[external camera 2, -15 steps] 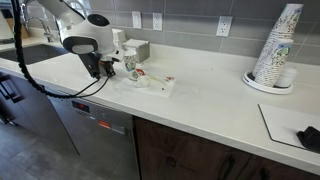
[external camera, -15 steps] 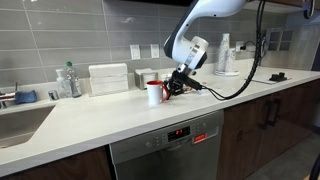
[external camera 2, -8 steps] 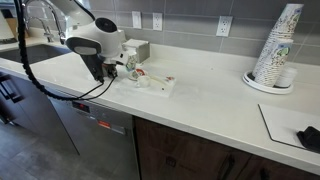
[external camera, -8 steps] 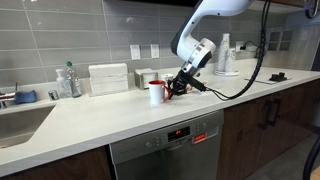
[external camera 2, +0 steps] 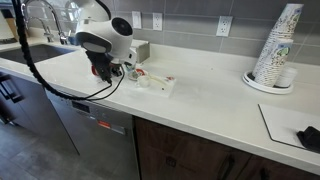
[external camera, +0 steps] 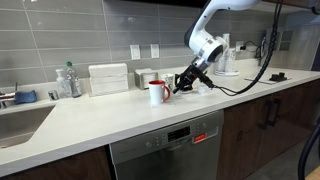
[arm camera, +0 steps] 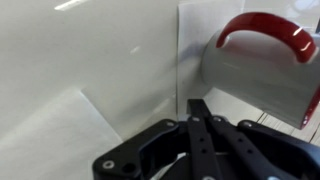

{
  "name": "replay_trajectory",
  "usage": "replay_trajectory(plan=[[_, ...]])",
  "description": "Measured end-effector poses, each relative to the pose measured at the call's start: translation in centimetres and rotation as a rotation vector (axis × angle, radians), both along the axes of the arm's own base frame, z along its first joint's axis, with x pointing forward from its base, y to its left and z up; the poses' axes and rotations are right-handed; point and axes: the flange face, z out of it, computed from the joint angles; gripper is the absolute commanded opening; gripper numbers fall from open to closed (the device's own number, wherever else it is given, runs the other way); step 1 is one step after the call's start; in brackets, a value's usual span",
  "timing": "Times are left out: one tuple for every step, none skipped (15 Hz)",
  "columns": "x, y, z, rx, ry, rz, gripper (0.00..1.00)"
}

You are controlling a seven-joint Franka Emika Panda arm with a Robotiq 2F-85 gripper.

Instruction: Pull the serviette to the right

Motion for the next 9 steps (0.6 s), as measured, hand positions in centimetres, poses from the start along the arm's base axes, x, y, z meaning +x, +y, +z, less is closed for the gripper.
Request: replay_trajectory(plan=[[-0.2,-0.6,0.9,-0.008,0.001,0.026,0.14],[-0.3,-1.2,2.1,-0.022,0.001,0.054,0.27],[-0.5,-1.7,3.5,-0.046,0.001,0.083,0.33],[-0.7,-2.2,5.1,-0.082,0.002,0.11,0.4],[-1.0,-2.6,6.8,-0.126,0.008,0.138,0.49],[-1.3,-2.9,8.5,-0.172,0.01,0.169,0.56],[-1.6,-3.1,10.3,-0.219,0.012,0.205,0.62],[-1.9,-3.1,11.9,-0.265,0.018,0.242,0.71],[-2.2,-2.9,13.6,-0.312,0.027,0.282,0.78]])
